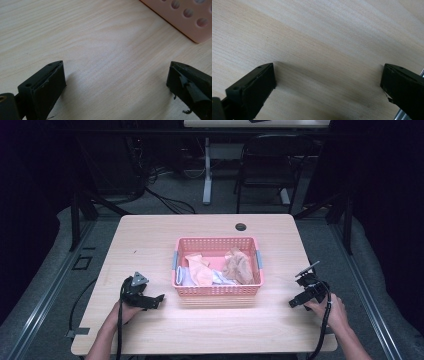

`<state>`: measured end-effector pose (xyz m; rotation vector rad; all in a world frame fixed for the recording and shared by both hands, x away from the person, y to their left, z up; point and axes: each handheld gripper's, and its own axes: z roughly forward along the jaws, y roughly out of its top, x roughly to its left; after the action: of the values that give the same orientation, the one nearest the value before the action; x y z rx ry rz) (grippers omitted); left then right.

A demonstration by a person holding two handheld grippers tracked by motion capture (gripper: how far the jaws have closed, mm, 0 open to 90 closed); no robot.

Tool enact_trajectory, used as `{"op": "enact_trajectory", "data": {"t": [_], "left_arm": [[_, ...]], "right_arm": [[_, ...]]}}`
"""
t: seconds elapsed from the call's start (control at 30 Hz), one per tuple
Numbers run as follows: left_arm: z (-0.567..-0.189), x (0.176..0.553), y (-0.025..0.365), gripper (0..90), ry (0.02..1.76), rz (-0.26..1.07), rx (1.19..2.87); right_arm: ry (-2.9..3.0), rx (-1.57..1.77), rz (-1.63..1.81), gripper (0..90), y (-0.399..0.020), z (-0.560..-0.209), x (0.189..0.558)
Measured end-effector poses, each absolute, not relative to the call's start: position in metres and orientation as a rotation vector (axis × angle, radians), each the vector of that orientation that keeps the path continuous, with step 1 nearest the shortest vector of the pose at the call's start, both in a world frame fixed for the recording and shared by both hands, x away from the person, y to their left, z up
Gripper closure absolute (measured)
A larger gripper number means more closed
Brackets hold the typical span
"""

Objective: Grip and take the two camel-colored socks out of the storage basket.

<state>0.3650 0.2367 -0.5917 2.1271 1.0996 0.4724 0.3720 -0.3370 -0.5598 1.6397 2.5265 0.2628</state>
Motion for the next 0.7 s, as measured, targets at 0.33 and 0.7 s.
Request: {"op": "enact_trajectory", "data": {"t": [0.33, 0.7], "left_arm": [[-0.5917, 0.3643, 0.2368, 2.0, 1.105, 0.470, 2.126], [-0.5918, 0.3650, 0.2368, 1.9, 1.098, 0.474, 2.128]], "right_arm": [[2.533, 1.634, 0.266, 0.0, -0.3378, -0.5592, 0.3712], [2.580, 1.644, 0.182, 0.0, -0.3328, -0.5589, 0.3735]]}}
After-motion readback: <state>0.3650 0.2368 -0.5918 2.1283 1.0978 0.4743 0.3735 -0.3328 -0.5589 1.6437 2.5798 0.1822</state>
